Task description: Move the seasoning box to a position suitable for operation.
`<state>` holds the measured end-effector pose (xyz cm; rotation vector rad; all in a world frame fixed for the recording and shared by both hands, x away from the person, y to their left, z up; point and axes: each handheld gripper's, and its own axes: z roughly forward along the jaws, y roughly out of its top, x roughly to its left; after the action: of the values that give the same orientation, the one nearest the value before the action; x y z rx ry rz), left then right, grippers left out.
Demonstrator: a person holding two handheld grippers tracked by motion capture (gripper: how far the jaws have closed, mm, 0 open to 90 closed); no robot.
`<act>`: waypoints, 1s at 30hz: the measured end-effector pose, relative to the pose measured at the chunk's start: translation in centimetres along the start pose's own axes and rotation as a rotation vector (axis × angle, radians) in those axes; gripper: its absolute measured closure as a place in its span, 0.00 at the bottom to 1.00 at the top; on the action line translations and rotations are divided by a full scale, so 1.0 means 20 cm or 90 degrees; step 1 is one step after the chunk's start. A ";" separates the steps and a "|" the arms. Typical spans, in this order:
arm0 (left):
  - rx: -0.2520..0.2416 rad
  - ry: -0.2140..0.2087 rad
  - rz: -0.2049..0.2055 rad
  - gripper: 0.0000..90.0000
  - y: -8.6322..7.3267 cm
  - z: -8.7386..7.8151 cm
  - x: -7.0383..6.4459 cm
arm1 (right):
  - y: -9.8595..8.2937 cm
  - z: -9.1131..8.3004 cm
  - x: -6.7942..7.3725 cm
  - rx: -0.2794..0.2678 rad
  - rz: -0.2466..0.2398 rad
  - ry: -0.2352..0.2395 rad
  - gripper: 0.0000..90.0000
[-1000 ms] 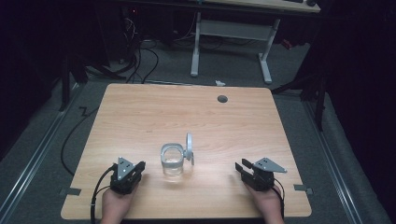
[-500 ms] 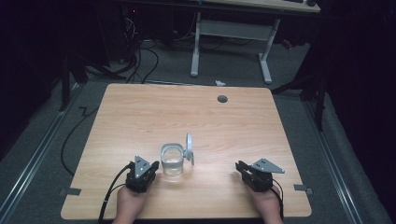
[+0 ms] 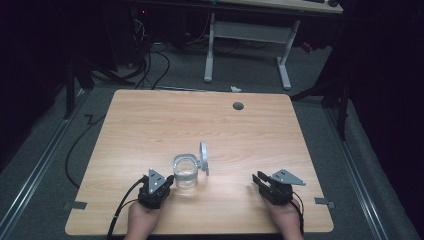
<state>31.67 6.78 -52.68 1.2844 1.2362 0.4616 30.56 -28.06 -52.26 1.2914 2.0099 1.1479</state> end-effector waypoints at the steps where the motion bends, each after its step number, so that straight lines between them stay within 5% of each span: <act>1: 0.003 -0.003 0.001 1.00 0.00 0.00 -0.01 | 0.00 0.00 0.00 0.000 0.000 -0.001 0.79; 19: 0.048 -0.092 0.011 1.00 -0.10 0.05 -0.28 | 0.00 0.00 -0.01 -0.002 0.005 -0.004 0.77; 24: 0.028 -0.041 -0.006 1.00 -0.05 0.06 -0.14 | -0.01 -0.01 -0.02 -0.005 0.004 -0.002 0.78; 25: 0.015 -0.020 -0.009 1.00 -0.01 0.10 -0.08 | -0.01 -0.01 -0.02 -0.004 0.004 -0.002 0.78; 30: 0.003 0.001 -0.015 1.00 0.06 0.24 -0.01 | -0.01 0.00 -0.02 0.000 0.007 0.000 0.79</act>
<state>36.14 4.79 -52.52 1.2721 1.2538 0.4432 30.57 -28.41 -52.35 1.3038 2.0050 1.1537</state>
